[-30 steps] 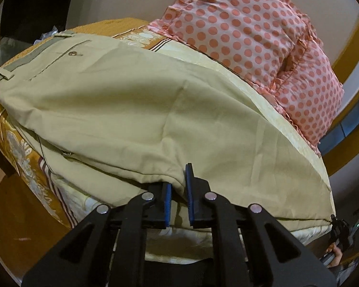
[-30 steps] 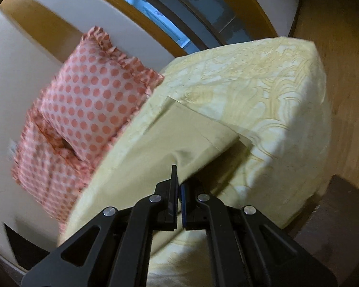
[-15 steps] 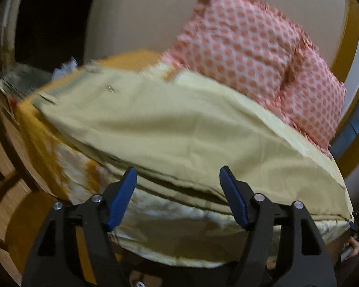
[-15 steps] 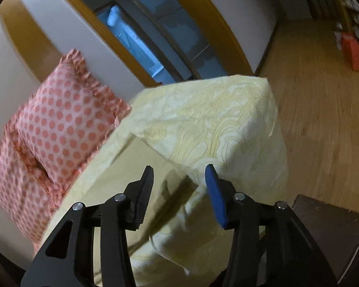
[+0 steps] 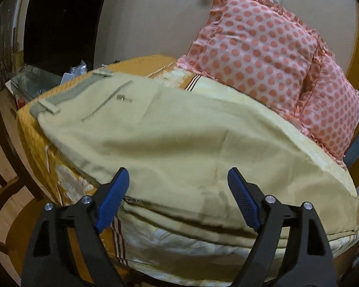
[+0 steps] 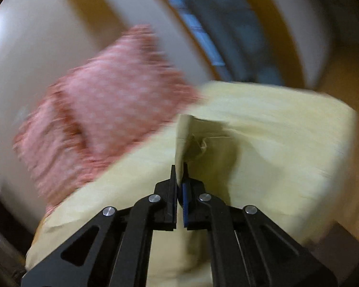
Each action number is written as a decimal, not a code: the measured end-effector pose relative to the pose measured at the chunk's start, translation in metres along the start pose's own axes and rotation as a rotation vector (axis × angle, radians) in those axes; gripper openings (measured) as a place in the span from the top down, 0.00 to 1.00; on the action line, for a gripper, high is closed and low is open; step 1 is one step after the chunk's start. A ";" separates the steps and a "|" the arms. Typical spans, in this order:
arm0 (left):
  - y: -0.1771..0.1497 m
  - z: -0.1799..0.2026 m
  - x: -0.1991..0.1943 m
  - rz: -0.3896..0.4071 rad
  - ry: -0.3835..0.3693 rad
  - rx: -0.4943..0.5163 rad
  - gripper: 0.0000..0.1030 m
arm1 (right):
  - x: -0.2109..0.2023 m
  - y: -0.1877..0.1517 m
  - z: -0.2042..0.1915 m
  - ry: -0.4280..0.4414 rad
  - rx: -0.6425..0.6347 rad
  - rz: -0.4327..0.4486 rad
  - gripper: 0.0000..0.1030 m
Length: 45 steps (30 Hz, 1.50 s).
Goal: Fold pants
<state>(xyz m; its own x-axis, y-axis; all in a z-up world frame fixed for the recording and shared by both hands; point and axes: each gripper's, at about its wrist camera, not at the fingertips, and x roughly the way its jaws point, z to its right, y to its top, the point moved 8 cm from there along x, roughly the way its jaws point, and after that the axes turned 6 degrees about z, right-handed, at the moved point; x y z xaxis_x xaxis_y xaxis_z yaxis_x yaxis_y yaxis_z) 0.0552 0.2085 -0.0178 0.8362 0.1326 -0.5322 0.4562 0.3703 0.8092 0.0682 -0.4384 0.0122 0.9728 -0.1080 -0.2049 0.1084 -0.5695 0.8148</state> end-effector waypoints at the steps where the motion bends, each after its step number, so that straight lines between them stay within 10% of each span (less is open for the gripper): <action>1: -0.002 0.001 -0.001 0.010 0.004 0.019 0.16 | 0.006 0.001 -0.038 0.088 -0.038 -0.007 0.96; 8: -0.001 -0.001 -0.008 0.043 -0.006 -0.012 0.14 | 0.025 -0.113 -0.283 0.633 -0.287 -0.277 0.97; 13: 0.011 -0.035 -0.031 0.111 0.013 -0.091 0.14 | -0.003 -0.280 -0.338 0.722 -0.690 -0.689 0.86; 16: 0.013 -0.068 -0.033 0.124 0.063 -0.163 0.13 | -0.026 -0.280 -0.343 0.775 -0.709 -0.630 0.50; 20: 0.013 -0.097 -0.027 0.120 0.069 -0.281 0.14 | -0.018 -0.235 -0.340 0.702 -0.618 -0.431 0.50; 24: 0.020 -0.109 -0.020 0.134 0.095 -0.301 0.14 | 0.022 -0.265 -0.319 0.493 -0.708 -0.565 0.48; 37: 0.038 -0.114 0.014 0.069 0.129 -0.237 0.16 | 0.007 -0.279 -0.325 0.577 -0.731 -0.526 0.29; 45: 0.034 -0.104 0.015 -0.005 -0.068 -0.474 0.47 | 0.013 -0.279 -0.328 0.593 -0.697 -0.534 0.24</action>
<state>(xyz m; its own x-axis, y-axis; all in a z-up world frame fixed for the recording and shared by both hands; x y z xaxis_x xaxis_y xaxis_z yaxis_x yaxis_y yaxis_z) 0.0516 0.3190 -0.0244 0.8598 0.0749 -0.5051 0.2846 0.7511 0.5958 0.1180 -0.0139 -0.0404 0.6881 0.5408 -0.4838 0.4618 0.1879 0.8668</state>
